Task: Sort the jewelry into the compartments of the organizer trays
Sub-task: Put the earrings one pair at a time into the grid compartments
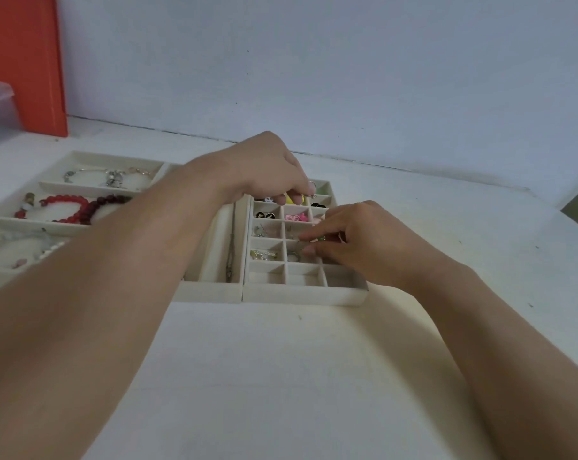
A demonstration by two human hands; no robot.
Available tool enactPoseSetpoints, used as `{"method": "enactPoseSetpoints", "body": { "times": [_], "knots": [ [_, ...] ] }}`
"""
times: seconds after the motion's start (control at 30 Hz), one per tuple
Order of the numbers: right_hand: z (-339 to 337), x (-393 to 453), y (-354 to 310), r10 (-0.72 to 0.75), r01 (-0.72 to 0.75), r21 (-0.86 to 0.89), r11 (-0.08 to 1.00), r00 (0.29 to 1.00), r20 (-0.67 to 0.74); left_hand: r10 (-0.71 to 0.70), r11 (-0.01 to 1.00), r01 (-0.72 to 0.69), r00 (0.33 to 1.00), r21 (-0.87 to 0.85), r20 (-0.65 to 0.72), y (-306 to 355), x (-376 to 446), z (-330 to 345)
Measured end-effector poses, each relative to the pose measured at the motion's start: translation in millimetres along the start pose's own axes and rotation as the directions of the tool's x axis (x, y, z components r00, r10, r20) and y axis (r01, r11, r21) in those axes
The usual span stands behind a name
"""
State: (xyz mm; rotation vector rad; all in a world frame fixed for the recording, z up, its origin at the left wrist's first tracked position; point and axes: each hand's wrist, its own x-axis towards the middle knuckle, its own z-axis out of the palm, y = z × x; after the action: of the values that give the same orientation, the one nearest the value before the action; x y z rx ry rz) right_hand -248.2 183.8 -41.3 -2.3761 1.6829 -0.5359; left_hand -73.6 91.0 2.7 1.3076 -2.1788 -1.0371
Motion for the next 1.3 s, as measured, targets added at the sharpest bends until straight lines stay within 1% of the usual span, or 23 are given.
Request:
{"method": "enactPoseSetpoints", "body": {
  "times": [0.2,0.33,0.47,0.63,0.77,0.87,0.97,1.03,1.13,1.2,1.3],
  "knots": [
    [0,1,-8,-0.073,0.07,-0.08,0.994,0.997,-0.031,0.013,1.0,-0.013,1.0,-0.02,0.013,1,-1,0],
    [1,2,-11,-0.067,0.066,-0.019,0.998,0.997,-0.038,0.018,0.999,-0.018,1.0,-0.028,0.01,0,-1,-1],
    [4,4,-12,-0.073,0.073,-0.028,0.997,0.997,-0.003,0.019,1.0,-0.019,1.0,-0.02,0.013,1,-1,1],
    [0,7,-14,-0.029,0.03,-0.007,1.0,0.994,0.102,0.019,1.0,-0.019,1.0,-0.017,0.013,1,-2,3],
    [-6,6,-16,0.036,-0.031,-0.031,0.999,0.984,0.177,0.013,1.0,-0.013,1.0,-0.006,0.011,0,-1,3],
    [-9,3,-19,0.073,-0.062,-0.064,0.996,0.98,0.187,0.017,1.0,-0.017,1.0,-0.003,0.008,0,0,5],
    [-10,0,-22,0.077,-0.063,-0.086,0.994,0.982,0.172,0.021,1.0,-0.021,1.0,0.004,0.005,0,0,6],
    [-12,-2,-23,0.071,-0.062,-0.063,0.996,0.984,0.161,0.018,1.0,-0.019,1.0,0.008,0.012,0,-1,5],
    [-18,-6,-17,0.1,-0.103,0.038,0.994,0.993,0.07,0.013,1.0,-0.013,1.0,0.006,0.028,0,-1,3],
    [-20,-7,-8,0.153,-0.145,0.1,0.984,0.986,-0.073,0.017,1.0,-0.018,0.999,0.009,0.044,1,-2,2],
    [-20,-6,3,0.21,-0.163,0.17,0.972,0.928,-0.309,0.031,1.0,-0.031,0.996,0.004,0.086,3,-3,3]
  ]
}}
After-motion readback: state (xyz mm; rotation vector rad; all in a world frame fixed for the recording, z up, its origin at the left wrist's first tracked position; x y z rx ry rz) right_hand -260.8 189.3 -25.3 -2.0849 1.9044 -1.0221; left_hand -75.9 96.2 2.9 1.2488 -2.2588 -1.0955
